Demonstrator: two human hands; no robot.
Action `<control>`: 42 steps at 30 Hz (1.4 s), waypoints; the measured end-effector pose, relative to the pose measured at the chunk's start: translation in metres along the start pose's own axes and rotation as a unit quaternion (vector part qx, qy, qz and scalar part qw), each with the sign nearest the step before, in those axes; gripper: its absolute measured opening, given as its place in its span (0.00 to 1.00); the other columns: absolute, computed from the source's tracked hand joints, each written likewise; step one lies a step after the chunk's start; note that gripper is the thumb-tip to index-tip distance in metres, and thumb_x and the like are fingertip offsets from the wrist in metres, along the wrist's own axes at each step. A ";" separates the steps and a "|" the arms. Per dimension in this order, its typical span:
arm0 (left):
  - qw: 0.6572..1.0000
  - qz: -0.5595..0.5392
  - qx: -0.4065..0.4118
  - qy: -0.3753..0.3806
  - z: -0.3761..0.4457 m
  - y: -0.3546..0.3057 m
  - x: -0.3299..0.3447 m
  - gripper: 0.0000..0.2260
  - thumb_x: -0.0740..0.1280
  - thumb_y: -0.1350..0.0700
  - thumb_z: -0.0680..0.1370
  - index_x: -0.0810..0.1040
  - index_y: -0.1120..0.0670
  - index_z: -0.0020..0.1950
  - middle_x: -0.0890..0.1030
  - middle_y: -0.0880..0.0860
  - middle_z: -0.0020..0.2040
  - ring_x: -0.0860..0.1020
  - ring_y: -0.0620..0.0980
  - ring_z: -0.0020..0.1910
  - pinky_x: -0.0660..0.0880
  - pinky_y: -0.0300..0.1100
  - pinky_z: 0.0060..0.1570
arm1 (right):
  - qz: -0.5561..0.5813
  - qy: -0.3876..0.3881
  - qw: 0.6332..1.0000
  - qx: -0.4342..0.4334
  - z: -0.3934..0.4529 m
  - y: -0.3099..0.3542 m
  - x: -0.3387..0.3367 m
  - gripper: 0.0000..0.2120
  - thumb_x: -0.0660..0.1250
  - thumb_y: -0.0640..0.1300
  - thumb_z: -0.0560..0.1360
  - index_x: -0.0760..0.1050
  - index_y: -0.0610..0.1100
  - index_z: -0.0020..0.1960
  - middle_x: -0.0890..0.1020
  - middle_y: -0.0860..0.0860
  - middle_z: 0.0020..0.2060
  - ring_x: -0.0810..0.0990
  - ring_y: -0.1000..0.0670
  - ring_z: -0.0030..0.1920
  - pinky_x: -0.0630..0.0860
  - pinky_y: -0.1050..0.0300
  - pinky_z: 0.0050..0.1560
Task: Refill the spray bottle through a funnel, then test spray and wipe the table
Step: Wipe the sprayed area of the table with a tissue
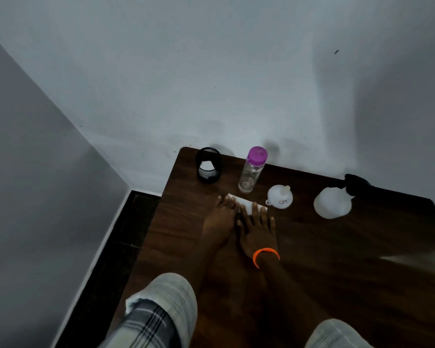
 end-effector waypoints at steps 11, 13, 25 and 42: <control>0.999 -0.034 -0.040 0.011 -0.123 -0.025 0.034 0.25 0.52 0.53 0.81 0.61 0.54 0.80 0.60 0.54 0.80 0.52 0.51 0.81 0.41 0.50 0.79 | -0.026 0.020 0.998 -0.045 -0.108 0.002 0.039 0.29 0.44 0.63 0.80 0.45 0.61 0.80 0.48 0.52 0.81 0.48 0.44 0.81 0.48 0.38 0.78; 0.998 -0.033 -0.054 0.017 -0.150 -0.031 0.041 0.30 0.44 0.50 0.78 0.60 0.54 0.80 0.60 0.54 0.80 0.52 0.51 0.81 0.41 0.50 0.79 | -0.033 0.018 0.997 -0.069 -0.129 0.005 0.047 0.29 0.47 0.62 0.81 0.48 0.60 0.80 0.50 0.52 0.81 0.51 0.44 0.81 0.50 0.38 0.77; 0.981 -0.092 -0.165 0.028 -0.323 -0.047 0.080 0.23 0.58 0.49 0.74 0.81 0.57 0.64 0.82 0.57 0.63 0.79 0.55 0.65 0.49 0.47 0.75 | -0.055 0.071 0.974 -0.207 -0.260 0.061 0.094 0.28 0.56 0.60 0.78 0.65 0.56 0.76 0.66 0.47 0.77 0.65 0.41 0.76 0.55 0.38 0.72; 0.990 -0.029 -0.133 0.045 -0.373 -0.158 0.096 0.29 0.49 0.50 0.76 0.76 0.58 0.70 0.75 0.58 0.71 0.71 0.59 0.72 0.46 0.49 0.78 | -0.061 0.071 0.974 -0.207 -0.354 -0.019 0.099 0.29 0.55 0.59 0.79 0.56 0.58 0.80 0.58 0.51 0.80 0.57 0.45 0.79 0.55 0.39 0.75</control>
Point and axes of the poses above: each hand's wrist, its own z-axis towards the middle knuckle, its own x-axis out of the palm, y = z × x, the point moved 10 cm from there along z, towards the middle knuckle
